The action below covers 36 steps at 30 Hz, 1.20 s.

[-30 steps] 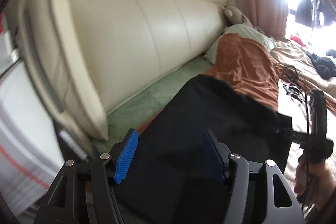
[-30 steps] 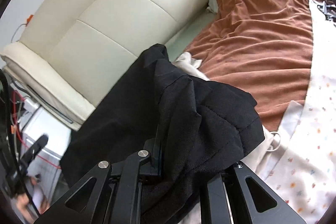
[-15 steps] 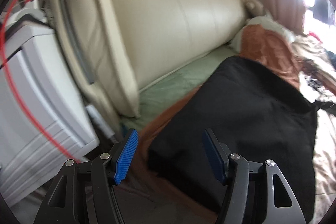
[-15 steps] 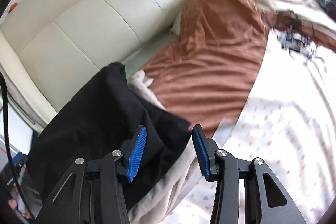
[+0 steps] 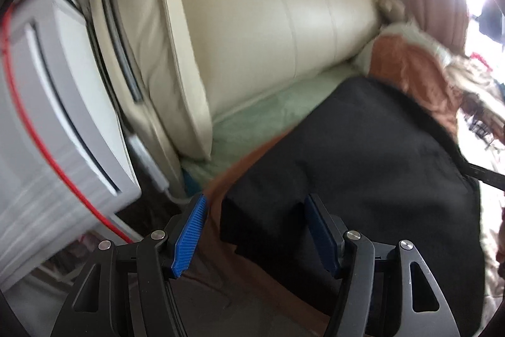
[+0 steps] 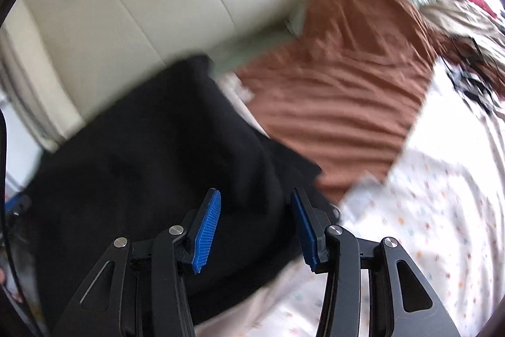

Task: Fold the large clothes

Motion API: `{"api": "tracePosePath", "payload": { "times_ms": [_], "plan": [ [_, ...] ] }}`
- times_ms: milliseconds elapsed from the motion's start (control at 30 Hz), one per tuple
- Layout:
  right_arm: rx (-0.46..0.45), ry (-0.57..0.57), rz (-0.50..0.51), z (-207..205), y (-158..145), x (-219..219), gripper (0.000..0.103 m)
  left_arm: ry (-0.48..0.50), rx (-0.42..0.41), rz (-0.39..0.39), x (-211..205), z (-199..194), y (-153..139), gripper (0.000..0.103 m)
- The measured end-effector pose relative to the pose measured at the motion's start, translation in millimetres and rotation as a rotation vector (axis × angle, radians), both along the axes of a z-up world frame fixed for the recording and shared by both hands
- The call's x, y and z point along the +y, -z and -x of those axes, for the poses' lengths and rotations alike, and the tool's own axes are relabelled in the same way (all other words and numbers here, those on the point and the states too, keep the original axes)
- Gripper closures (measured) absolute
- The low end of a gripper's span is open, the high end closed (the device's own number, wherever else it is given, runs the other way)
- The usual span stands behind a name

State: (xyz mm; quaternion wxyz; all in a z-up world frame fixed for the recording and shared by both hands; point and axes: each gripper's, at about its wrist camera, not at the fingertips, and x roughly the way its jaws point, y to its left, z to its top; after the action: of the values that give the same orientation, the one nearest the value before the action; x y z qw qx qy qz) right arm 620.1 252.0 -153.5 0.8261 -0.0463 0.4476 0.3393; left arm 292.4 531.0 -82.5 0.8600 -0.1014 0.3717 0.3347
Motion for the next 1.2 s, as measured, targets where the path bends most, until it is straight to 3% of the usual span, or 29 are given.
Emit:
{"api": "tracePosePath", "payload": {
  "times_ms": [133, 233, 367, 467, 667, 833, 967, 1067, 1200],
  "plan": [
    [0.040, 0.052, 0.026, -4.1, 10.0, -21.4, 0.057, -0.025, 0.008, 0.047, 5.5, 7.1, 7.7, 0.038],
    [0.019, 0.071, 0.058, 1.0, 2.0, -33.3, 0.057, -0.041, 0.050, -0.010, -3.9, 12.0, 3.6, 0.038],
    [-0.003, 0.079, 0.013, 13.7, -24.3, -43.2, 0.057, -0.067, 0.051, -0.053, -14.3, 27.6, -8.9, 0.038],
    [-0.048, -0.014, -0.057, 40.1, -53.3, -31.9, 0.057, -0.059, 0.020, -0.050, -22.6, 46.2, -17.7, 0.038],
    [-0.018, -0.252, -0.115, 104.7, -71.8, 19.9, 0.057, -0.056, -0.015, -0.027, -38.9, 81.0, -30.9, 0.038],
    [-0.022, -0.372, -0.077, 155.2, -61.9, 52.5, 0.057, -0.055, -0.027, 0.008, -45.8, 102.4, -28.9, 0.038],
    [-0.062, -0.451, 0.020, 189.7, -42.4, 64.0, 0.057, -0.043, -0.020, 0.015, -51.3, 109.7, -22.0, 0.038],
    [-0.069, -0.462, 0.107, 198.6, -18.8, 58.7, 0.057, -0.044, -0.025, 0.022, -51.2, 110.2, -18.4, 0.038],
    [-0.036, -0.442, 0.113, 197.3, -8.9, 43.7, 0.057, -0.047, -0.034, 0.022, -49.4, 109.0, -19.5, 0.038]
  ]
}}
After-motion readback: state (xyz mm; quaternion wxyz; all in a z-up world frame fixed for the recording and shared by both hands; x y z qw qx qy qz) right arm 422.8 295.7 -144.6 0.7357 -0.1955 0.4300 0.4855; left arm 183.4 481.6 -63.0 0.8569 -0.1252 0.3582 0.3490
